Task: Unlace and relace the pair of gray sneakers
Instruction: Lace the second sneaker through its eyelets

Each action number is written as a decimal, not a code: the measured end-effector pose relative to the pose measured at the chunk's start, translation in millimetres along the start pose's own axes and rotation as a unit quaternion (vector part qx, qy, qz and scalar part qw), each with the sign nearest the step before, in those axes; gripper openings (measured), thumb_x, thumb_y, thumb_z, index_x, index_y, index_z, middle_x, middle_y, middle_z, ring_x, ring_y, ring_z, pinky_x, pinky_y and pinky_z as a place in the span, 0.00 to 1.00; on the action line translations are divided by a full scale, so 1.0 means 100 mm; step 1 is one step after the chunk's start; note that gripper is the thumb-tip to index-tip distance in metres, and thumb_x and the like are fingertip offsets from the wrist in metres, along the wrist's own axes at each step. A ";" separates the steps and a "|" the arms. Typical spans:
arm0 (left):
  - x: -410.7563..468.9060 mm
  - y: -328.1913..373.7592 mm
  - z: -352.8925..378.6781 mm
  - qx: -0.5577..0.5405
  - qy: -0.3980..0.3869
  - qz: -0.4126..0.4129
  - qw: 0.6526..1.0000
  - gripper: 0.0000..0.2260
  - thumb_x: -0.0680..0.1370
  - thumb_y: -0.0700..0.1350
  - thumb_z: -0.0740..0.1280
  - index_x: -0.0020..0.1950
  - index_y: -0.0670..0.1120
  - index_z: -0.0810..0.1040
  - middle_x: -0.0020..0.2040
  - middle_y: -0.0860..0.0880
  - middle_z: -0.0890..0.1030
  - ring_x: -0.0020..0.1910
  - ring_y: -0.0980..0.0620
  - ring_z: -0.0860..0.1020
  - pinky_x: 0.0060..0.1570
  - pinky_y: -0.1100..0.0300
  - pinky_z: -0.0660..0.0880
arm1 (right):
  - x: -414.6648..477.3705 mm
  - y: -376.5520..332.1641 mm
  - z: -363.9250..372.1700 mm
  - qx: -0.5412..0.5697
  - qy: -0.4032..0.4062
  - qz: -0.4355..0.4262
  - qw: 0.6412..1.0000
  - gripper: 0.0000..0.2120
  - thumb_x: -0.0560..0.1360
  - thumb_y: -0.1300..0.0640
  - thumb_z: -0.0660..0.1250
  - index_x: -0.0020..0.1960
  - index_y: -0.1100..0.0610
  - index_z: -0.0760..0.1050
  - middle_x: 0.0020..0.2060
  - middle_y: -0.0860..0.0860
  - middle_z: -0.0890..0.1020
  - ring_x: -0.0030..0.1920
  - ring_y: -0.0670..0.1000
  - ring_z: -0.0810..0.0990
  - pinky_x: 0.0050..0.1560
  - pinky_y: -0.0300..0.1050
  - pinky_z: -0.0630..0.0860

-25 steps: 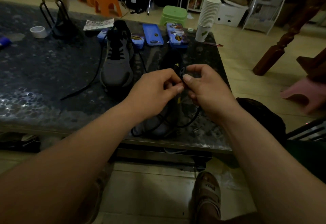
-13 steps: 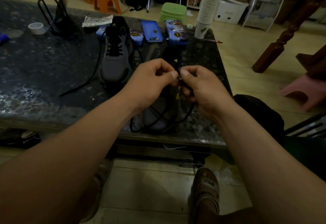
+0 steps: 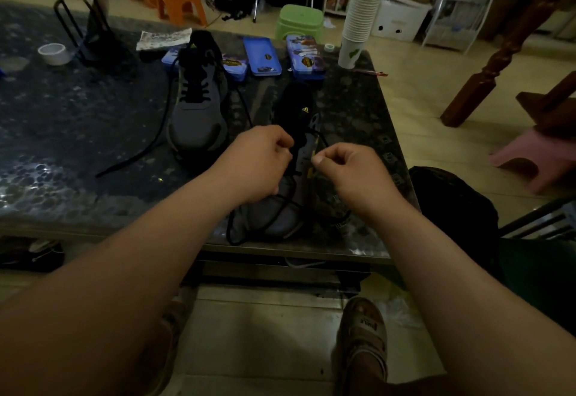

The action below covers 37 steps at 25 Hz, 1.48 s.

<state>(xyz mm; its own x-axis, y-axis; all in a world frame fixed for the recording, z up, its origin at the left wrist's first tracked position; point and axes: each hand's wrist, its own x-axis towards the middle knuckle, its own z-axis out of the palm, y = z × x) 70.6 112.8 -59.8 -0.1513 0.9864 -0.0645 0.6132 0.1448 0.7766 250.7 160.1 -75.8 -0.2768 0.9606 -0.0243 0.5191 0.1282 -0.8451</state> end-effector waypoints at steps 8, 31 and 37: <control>0.13 0.03 0.11 -0.015 -0.055 -0.067 0.996 0.10 0.83 0.38 0.61 0.56 0.46 0.82 0.25 0.48 0.79 0.19 0.55 0.74 0.24 0.65 0.69 | 0.01 0.04 0.10 0.030 0.018 0.061 0.998 0.07 0.81 0.53 0.69 0.47 0.54 0.83 0.43 0.51 0.86 0.45 0.52 0.85 0.53 0.58 0.83; 0.15 0.08 0.15 0.029 -0.047 -0.040 0.998 0.09 0.83 0.37 0.61 0.52 0.49 0.79 0.21 0.56 0.76 0.18 0.56 0.74 0.20 0.67 0.66 | 0.02 0.03 0.24 -0.058 0.049 0.005 0.997 0.09 0.81 0.53 0.68 0.47 0.57 0.81 0.42 0.51 0.83 0.43 0.51 0.80 0.44 0.48 0.76; 0.15 0.11 0.12 0.074 -0.072 -0.047 0.994 0.07 0.86 0.42 0.61 0.54 0.49 0.79 0.20 0.53 0.77 0.18 0.57 0.74 0.19 0.69 0.65 | 0.01 0.02 0.26 0.086 0.023 0.095 0.992 0.07 0.79 0.54 0.73 0.44 0.54 0.82 0.37 0.48 0.83 0.37 0.46 0.80 0.38 0.42 0.75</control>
<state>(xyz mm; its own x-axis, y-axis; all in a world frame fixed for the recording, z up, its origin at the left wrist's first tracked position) 85.0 130.4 -59.7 -0.1063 0.9674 -0.2298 0.7099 0.2357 0.6637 230.0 154.9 -91.3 -0.1492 0.9740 -0.1704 0.4122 -0.0954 -0.9061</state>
